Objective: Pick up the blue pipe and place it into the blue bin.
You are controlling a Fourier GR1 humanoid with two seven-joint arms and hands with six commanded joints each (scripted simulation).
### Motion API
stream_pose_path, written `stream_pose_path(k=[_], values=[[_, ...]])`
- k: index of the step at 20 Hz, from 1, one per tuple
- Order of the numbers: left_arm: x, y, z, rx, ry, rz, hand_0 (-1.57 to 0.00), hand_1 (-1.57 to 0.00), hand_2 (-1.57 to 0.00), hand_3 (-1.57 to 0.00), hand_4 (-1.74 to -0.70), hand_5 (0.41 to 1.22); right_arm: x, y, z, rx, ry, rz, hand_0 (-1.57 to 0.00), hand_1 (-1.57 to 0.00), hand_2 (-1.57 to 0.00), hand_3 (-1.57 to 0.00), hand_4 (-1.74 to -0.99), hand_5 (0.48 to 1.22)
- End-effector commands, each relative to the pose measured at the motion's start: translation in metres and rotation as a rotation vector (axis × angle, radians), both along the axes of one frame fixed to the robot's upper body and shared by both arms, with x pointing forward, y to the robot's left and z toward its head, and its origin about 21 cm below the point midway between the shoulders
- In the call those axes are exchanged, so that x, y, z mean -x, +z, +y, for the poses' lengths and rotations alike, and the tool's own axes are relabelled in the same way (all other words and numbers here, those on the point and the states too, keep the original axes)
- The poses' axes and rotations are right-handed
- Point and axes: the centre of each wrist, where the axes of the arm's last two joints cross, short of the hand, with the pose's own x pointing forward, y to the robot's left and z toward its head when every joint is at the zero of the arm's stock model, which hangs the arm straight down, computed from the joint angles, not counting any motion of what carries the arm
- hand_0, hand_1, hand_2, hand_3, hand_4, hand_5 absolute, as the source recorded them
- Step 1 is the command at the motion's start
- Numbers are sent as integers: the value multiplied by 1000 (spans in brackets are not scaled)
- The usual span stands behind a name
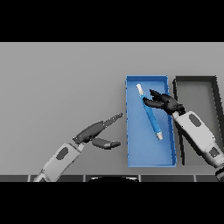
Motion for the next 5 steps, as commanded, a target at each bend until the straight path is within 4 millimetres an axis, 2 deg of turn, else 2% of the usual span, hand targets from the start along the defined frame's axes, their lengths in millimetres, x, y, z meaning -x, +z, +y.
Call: stream_pose_path(k=[1, 5], values=[[2, -2, -2, -3, -1, 5, 1, 1, 1, 1, -826, 471, 1, 0, -2, 19, 3, 1, -20, -15, -14, -8, -1186, 774], [0, -2, -4, -11, 9, 2, 1, 1, 1, 1, -826, 474, 3, 5, 3, 26, 25, -5, -20, -15, -14, -8, -1186, 769]])
